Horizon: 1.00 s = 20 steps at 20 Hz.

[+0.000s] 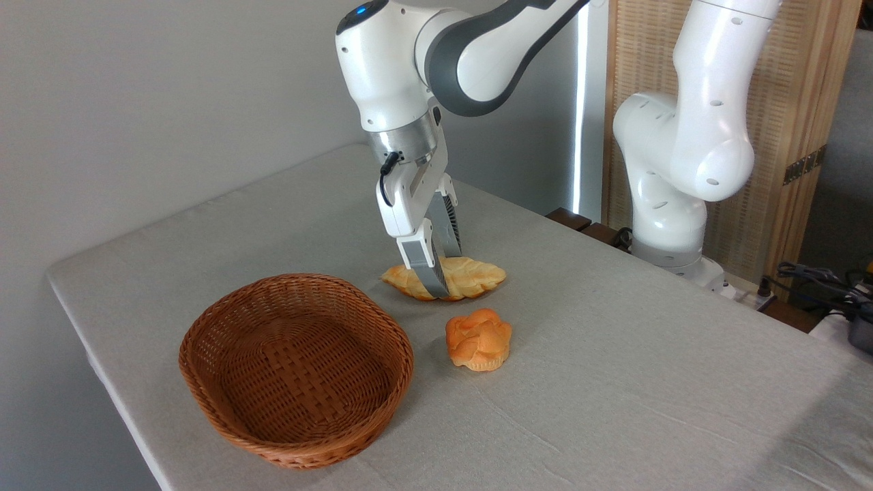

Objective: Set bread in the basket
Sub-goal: 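Close the gripper on the middle of the long bread roll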

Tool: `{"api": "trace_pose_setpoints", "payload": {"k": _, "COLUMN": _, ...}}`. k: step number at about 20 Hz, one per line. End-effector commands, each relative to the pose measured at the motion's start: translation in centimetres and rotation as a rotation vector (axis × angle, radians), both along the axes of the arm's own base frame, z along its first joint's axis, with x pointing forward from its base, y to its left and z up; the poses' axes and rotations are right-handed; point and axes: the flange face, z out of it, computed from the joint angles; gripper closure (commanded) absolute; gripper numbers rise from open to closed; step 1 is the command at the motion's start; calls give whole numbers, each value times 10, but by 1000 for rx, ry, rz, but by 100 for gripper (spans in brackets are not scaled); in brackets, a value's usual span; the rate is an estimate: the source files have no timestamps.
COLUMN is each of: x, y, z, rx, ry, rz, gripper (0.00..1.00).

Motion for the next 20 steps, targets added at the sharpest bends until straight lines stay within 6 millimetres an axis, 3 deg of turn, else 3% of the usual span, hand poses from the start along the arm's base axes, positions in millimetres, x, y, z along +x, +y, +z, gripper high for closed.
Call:
{"api": "trace_pose_setpoints", "payload": {"k": 1, "x": 3, "y": 0, "z": -12, "rx": 7, "ry": 8, "rz": -26, "gripper": 0}}
{"api": "trace_pose_setpoints", "payload": {"k": 3, "x": 4, "y": -2, "z": -19, "rx": 11, "ry": 17, "rz": -28, "gripper": 0}}
{"api": "trace_pose_setpoints", "payload": {"k": 4, "x": 4, "y": -5, "z": -23, "rx": 14, "ry": 24, "rz": -34, "gripper": 10}}
{"api": "trace_pose_setpoints", "payload": {"k": 6, "x": 8, "y": -8, "z": -22, "rx": 7, "ry": 1, "rz": -26, "gripper": 46}}
{"api": "trace_pose_setpoints", "payload": {"k": 7, "x": 10, "y": -9, "z": -20, "rx": 0, "ry": -11, "rz": -26, "gripper": 57}}
{"api": "trace_pose_setpoints", "payload": {"k": 12, "x": 16, "y": -7, "z": -6, "rx": -3, "ry": -44, "rz": 60, "gripper": 63}}
{"api": "trace_pose_setpoints", "payload": {"k": 14, "x": 15, "y": -10, "z": -6, "rx": 11, "ry": -53, "rz": 123, "gripper": 73}}
{"api": "trace_pose_setpoints", "payload": {"k": 20, "x": 14, "y": -16, "z": -16, "rx": 69, "ry": -56, "rz": 124, "gripper": 73}}
